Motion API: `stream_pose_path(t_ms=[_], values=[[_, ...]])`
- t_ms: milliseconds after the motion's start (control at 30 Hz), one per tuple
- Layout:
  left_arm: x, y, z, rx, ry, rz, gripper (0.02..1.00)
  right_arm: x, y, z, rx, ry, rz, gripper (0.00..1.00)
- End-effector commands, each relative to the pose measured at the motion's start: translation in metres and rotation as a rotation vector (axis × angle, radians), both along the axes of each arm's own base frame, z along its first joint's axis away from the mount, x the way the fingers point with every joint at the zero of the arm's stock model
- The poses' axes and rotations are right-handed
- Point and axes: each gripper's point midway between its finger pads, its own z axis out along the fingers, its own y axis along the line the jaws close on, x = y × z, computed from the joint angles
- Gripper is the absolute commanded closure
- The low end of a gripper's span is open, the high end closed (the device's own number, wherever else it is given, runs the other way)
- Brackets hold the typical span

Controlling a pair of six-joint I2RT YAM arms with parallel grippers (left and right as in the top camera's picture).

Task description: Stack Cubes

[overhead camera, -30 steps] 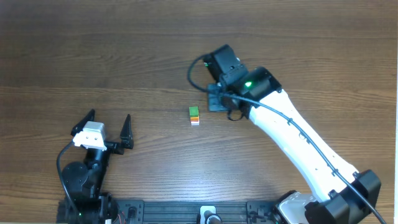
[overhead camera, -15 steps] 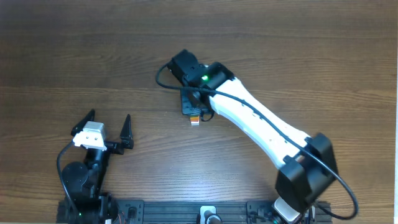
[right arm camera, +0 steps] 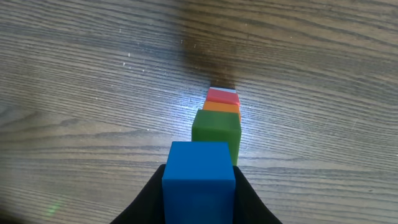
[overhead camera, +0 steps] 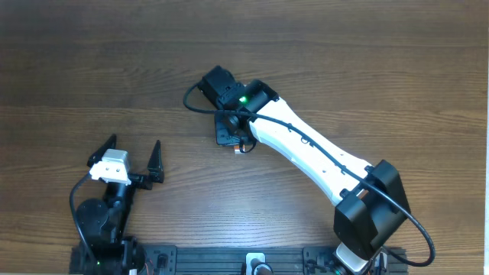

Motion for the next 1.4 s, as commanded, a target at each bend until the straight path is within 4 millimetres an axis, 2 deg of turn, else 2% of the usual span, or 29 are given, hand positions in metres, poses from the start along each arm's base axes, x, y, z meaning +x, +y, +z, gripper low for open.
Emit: stream_pose_path(t_ms=[33,1400], values=[[0.0,-0.002,-0.001,0.014,-0.004,-0.013,0.018,0.002,-0.002,0.001,-0.025,-0.016,-0.027,0.882],[0.0,-0.002,-0.001,0.014,-0.004,-0.014,0.018,0.006,-0.006,-0.016,-0.083,-0.006,-0.032,0.82]])
